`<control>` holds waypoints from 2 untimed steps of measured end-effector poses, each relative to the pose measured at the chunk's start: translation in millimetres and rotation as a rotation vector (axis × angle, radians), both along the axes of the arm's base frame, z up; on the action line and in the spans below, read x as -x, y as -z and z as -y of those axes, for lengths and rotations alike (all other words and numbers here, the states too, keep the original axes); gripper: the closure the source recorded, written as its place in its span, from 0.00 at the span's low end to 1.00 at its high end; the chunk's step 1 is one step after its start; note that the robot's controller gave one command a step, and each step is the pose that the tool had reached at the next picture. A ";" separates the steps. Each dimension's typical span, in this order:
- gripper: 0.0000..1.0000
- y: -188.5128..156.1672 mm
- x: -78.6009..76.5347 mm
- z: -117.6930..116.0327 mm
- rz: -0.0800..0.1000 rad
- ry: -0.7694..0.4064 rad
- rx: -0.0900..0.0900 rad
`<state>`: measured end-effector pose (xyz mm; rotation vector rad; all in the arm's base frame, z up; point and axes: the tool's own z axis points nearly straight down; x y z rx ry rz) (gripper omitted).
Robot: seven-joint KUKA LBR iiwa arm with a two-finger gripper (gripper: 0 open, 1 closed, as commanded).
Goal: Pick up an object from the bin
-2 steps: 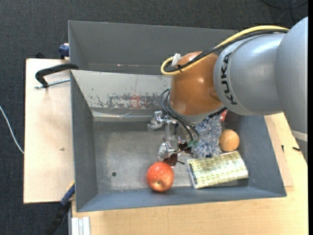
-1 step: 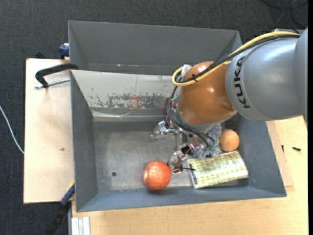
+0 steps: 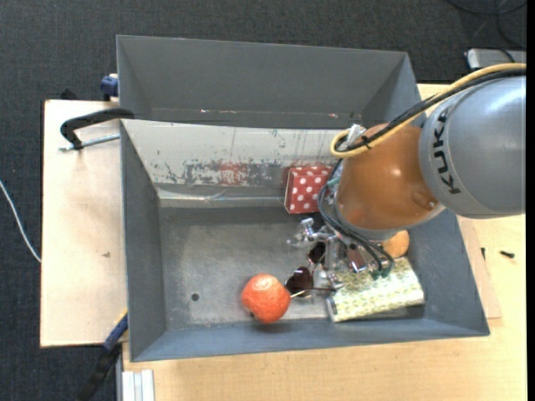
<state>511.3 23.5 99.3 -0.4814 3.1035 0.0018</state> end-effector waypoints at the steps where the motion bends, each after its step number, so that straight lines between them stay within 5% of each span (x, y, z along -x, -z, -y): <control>1: 1.00 25.6 15.4 -105.8 0.002 -0.324 -0.002; 2: 1.00 25.6 15.3 -105.7 0.002 -0.323 -0.003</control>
Offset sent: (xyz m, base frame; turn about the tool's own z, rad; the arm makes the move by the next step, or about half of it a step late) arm 0.0000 0.0000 0.0000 0.0000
